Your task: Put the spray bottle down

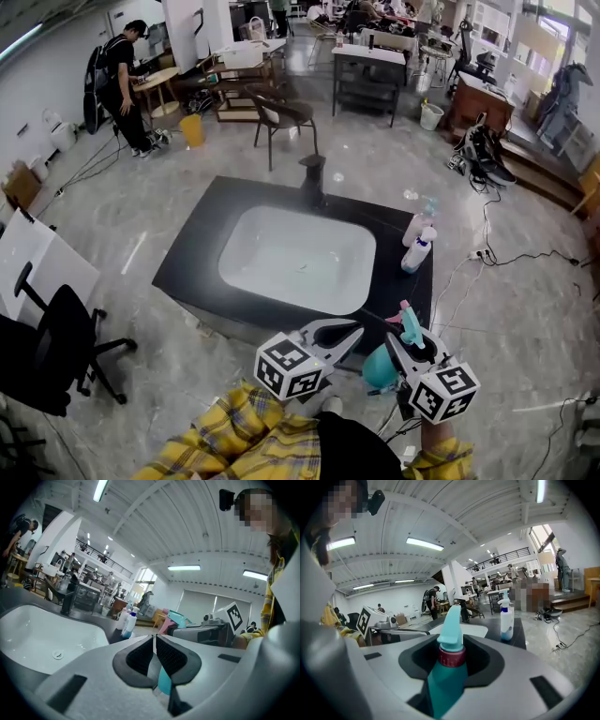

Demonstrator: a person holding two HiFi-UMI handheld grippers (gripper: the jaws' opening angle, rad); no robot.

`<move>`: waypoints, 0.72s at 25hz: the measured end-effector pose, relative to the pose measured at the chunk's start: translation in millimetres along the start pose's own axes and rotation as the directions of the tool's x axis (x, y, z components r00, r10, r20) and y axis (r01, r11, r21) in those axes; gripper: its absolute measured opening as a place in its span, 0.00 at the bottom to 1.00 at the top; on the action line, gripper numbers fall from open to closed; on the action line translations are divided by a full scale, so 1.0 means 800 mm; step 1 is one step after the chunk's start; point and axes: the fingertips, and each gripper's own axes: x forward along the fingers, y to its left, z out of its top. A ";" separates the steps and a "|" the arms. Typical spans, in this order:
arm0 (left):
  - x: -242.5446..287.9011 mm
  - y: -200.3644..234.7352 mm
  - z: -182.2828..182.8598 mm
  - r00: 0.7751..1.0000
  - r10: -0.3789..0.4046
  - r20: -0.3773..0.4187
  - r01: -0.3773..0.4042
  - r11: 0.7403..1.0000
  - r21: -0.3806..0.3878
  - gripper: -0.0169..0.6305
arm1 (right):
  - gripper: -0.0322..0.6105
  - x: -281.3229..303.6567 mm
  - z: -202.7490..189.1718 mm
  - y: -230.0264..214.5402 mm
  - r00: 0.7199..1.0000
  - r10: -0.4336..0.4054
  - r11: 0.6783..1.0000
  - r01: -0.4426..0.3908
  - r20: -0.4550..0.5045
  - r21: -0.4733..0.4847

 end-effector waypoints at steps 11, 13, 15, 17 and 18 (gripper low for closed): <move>0.049 0.036 0.015 0.999 0.046 0.000 -0.046 0.999 0.003 0.06 | 0.26 0.038 0.019 -0.060 1.000 0.025 0.999 -0.025 -0.007 -0.041; 0.058 0.040 0.015 0.999 0.051 0.000 -0.051 0.999 0.003 0.06 | 0.26 0.043 0.021 -0.071 1.000 0.027 0.998 -0.027 -0.008 -0.048; 0.067 0.044 0.016 0.998 0.058 0.002 -0.058 0.998 0.002 0.06 | 0.26 0.046 0.023 -0.083 1.000 0.025 0.998 -0.026 -0.006 -0.058; 0.074 0.048 0.018 0.998 0.064 0.006 -0.064 0.998 0.001 0.06 | 0.26 0.050 0.027 -0.093 1.000 0.023 0.997 -0.023 -0.001 -0.071; 0.078 0.050 0.020 0.998 0.066 0.007 -0.066 0.998 0.000 0.06 | 0.26 0.052 0.030 -0.098 1.000 0.021 0.997 -0.021 0.001 -0.078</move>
